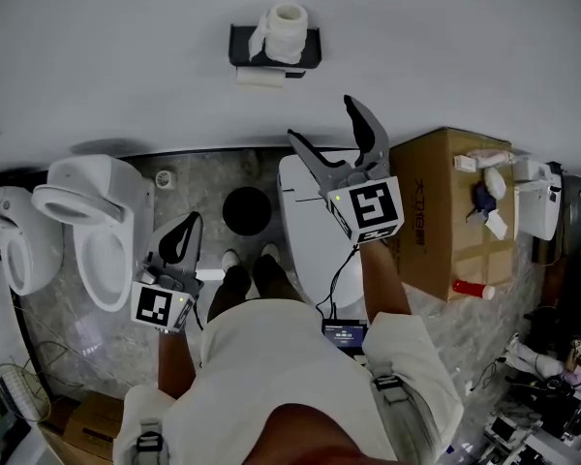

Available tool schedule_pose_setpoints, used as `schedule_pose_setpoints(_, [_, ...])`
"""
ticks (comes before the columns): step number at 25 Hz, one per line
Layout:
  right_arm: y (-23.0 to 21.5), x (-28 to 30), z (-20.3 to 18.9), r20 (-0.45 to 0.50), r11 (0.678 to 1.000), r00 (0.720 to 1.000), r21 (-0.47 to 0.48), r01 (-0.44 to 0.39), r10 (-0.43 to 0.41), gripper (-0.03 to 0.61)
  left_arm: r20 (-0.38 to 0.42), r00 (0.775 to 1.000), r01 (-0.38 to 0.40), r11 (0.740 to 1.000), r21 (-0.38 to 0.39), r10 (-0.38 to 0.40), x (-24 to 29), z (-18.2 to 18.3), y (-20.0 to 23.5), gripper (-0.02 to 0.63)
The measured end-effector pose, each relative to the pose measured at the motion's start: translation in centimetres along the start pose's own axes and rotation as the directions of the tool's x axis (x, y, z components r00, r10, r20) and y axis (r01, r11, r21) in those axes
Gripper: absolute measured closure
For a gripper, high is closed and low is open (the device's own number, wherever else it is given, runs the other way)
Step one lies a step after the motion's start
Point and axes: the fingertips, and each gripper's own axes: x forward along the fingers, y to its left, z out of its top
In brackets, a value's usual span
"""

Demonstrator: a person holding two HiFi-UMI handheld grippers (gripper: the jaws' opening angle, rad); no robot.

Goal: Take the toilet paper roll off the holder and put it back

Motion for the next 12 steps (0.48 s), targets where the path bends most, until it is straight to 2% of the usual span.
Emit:
schedule_pose_setpoints(6, [2.0,-8.6,0.0,0.001,0.997,0.999,0.066,0.046,-0.046,0.169,0.020,0.998,0.062,0.998,0.012,-0.062,-1.0,0.8,-2.4,0.612])
schedule_pose_setpoints(9, [3.8,-12.7,2.0,0.061,0.996,0.997,0.072,0.051,-0.055,0.179,0.025,0.995,0.098,0.995,0.023,-0.098,-1.6,1.1,-3.9,0.612])
schedule_pose_setpoints(12, [5.8,-16.5,4.2,0.121,0.995,0.991,0.078,0.056,-0.065,0.226,0.030,0.992,0.122,0.992,0.028,-0.123,-2.4,1.4,-4.8,0.612])
